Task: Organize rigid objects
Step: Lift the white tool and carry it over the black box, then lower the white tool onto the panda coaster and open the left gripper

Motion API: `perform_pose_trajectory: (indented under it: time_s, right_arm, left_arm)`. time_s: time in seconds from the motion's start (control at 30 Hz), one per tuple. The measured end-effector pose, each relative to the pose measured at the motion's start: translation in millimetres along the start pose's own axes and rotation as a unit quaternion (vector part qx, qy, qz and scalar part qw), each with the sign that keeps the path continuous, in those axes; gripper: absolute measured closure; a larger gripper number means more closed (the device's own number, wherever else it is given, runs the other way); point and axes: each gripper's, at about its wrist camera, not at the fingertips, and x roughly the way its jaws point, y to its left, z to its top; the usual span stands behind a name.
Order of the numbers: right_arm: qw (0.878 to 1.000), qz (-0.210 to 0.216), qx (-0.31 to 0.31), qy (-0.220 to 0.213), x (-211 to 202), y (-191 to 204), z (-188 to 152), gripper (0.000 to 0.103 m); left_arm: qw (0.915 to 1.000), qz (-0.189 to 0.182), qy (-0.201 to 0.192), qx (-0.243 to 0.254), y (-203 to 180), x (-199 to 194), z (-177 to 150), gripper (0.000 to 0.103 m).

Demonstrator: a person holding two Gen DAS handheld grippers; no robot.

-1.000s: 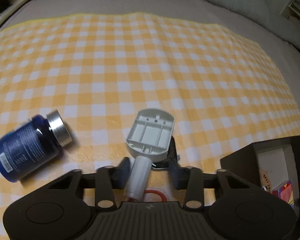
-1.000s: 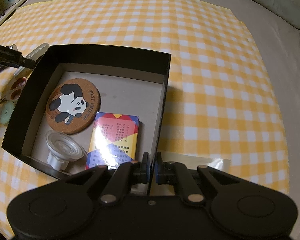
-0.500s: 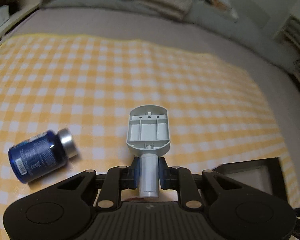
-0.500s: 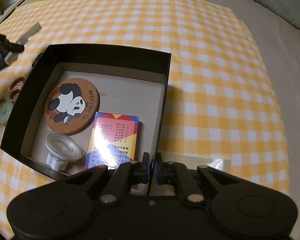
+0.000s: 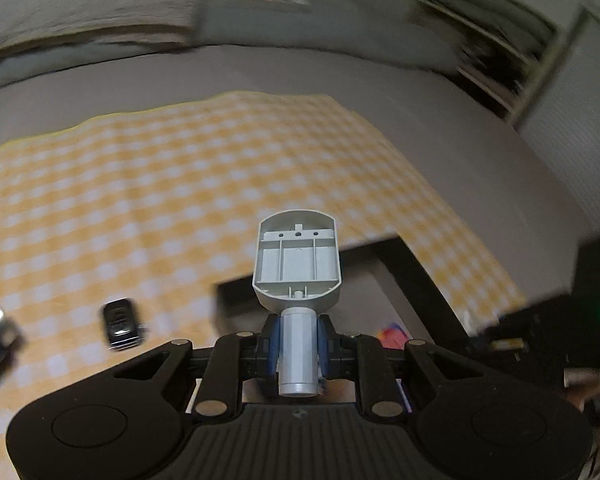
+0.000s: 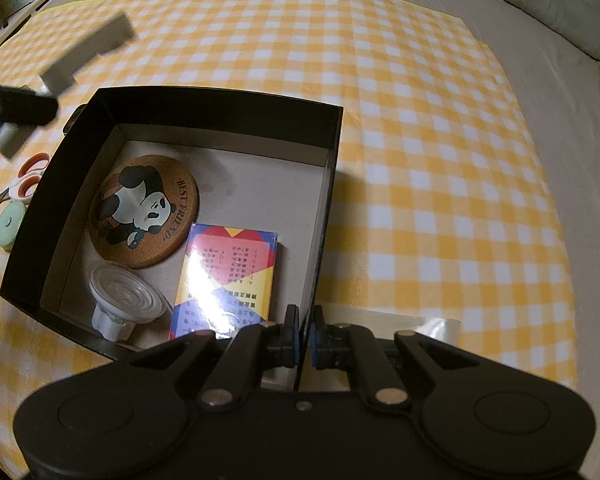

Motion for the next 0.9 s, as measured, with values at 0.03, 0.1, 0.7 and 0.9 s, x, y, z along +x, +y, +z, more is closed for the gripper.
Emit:
perform_pose_trajectory:
  time_s: [0.03,0.1,0.7,0.9]
  right_arm:
    - [1.0,-0.001,0.0,0.0,0.7,0.0,0.3,0.097]
    - [1.0,-0.001,0.0,0.0,1.1,0.4,0.4,0.097]
    - [1.0,0.001,-0.007,0.0,1.3,-2.3,0.4,0.097]
    - [1.0,0.002,-0.007,-0.001,1.5,-2.9,0.5,0.097]
  left_arm:
    - [0.9998,-0.003,0.008,0.018,-7.7,5.8,-0.9,0.083]
    - [0.9981,-0.008,0.027,0.055,-20.5,21.6,-2.1,0.083]
    - [0.9633,0.056,0.052,0.257,-69.4,109.4,-2.4,0.069]
    - [0.9679,0.057,0.048,0.24,-59.8,100.0,-1.9,0.023]
